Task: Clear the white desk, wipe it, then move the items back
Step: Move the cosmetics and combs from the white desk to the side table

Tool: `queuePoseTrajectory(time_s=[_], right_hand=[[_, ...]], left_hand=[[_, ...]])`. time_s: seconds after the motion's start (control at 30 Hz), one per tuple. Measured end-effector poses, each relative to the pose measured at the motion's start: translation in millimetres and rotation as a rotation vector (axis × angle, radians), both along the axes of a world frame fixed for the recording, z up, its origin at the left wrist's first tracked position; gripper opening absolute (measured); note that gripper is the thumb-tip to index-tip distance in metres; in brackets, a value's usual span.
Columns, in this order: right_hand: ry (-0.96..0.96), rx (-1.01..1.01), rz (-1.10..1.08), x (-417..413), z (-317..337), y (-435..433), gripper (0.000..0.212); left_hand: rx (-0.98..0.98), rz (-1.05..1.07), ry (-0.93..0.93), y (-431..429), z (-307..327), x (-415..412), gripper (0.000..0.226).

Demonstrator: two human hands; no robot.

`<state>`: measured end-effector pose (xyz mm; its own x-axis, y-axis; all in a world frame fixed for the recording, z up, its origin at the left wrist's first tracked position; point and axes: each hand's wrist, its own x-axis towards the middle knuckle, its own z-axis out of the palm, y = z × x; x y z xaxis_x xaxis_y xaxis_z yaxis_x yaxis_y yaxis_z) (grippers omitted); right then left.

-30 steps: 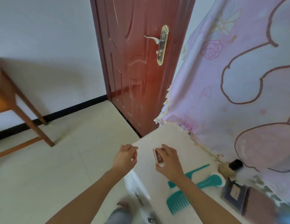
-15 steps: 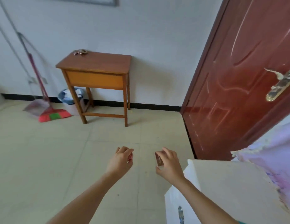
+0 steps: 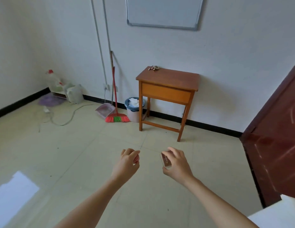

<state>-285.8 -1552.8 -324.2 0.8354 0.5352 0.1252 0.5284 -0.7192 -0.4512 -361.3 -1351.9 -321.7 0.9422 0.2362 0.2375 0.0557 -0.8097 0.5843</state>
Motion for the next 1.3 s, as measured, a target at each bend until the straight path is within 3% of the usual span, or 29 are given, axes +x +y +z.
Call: queuePoseTrajectory(time_s=[0.23,0.5,1.0,1.3], right_hand=[[-0.05,-0.008,0.064,37.6,25.3,55.8,0.055],[-0.112,0.012,0.042,149.4,51.4,91.5,0.059],[-0.059,-0.066,0.262,293.8,26.9,208.5,0.057],[-0.101,-0.061,0.165,381.5,40.9,288.9,0.058]], left_hand=[[0.021,0.029,-0.089,54.6,21.6,34.2,0.037],[0.142,0.022,-0.201,103.5,57.1,129.1,0.036],[0.017,0.324,-0.024,216.2,30.5,229.2,0.036],[0.004,0.253,-0.063,303.7,47.1,332.1,0.031]])
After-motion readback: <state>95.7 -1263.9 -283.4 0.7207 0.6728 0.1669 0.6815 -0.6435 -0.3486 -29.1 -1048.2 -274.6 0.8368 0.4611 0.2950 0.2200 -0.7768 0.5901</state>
